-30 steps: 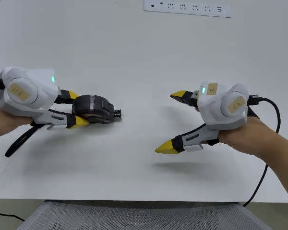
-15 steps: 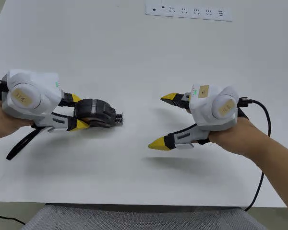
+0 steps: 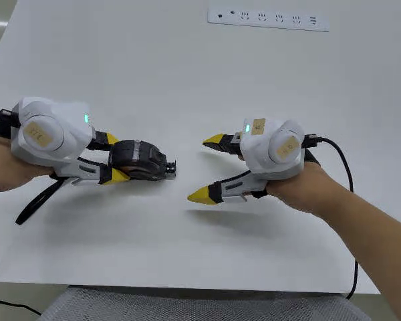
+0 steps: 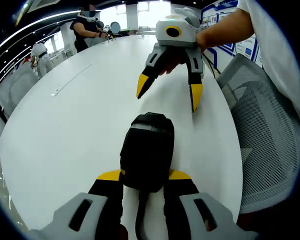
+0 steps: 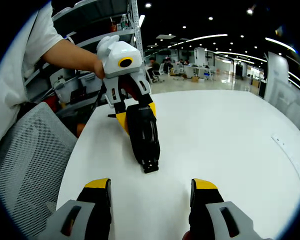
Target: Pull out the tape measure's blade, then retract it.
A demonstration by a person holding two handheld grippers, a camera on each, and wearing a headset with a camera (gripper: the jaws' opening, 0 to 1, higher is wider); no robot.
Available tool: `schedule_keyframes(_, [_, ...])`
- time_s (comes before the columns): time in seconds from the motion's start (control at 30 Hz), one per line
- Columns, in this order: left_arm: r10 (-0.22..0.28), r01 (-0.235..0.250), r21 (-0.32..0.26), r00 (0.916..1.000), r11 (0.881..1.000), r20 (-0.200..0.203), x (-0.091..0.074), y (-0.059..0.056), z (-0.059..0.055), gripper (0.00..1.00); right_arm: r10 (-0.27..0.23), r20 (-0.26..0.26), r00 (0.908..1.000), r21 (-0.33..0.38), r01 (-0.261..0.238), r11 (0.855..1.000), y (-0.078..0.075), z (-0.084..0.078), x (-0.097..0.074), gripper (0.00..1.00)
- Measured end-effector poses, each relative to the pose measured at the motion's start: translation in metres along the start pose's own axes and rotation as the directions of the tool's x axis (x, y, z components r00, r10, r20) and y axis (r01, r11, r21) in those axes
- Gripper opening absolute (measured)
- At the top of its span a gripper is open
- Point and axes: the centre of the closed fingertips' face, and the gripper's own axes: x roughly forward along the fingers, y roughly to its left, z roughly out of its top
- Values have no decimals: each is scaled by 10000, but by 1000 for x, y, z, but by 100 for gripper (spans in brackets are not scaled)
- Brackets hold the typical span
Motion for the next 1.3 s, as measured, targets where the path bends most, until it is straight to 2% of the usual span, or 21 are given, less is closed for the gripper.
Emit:
schedule_keyframes(0.43, [-6,6,3,10000,10000,-64,0,0,0,26,231,91,9997,-151,-229,9996,0,5,22,48])
schedule_keyframes(0.73, [-3,3,44,10000,10000,-60,1,-1,0,26,434,144,9990,-600,-425,9973,1,6,34,33])
schedule_keyframes(1.03, [-1,1,26,10000,10000,-57,0,-1,0,26,488,146,9987,-1074,-469,9931,1,6,40,21])
schedule_keyframes(1.1, [4,-3,27,10000,10000,-55,0,-1,0,26,559,255,9981,-936,-533,9942,2,7,41,19])
schedule_keyframes(1.3, [-16,16,-4,10000,10000,-6,0,-1,0,26,588,266,9979,-1180,-553,9915,3,7,45,14])
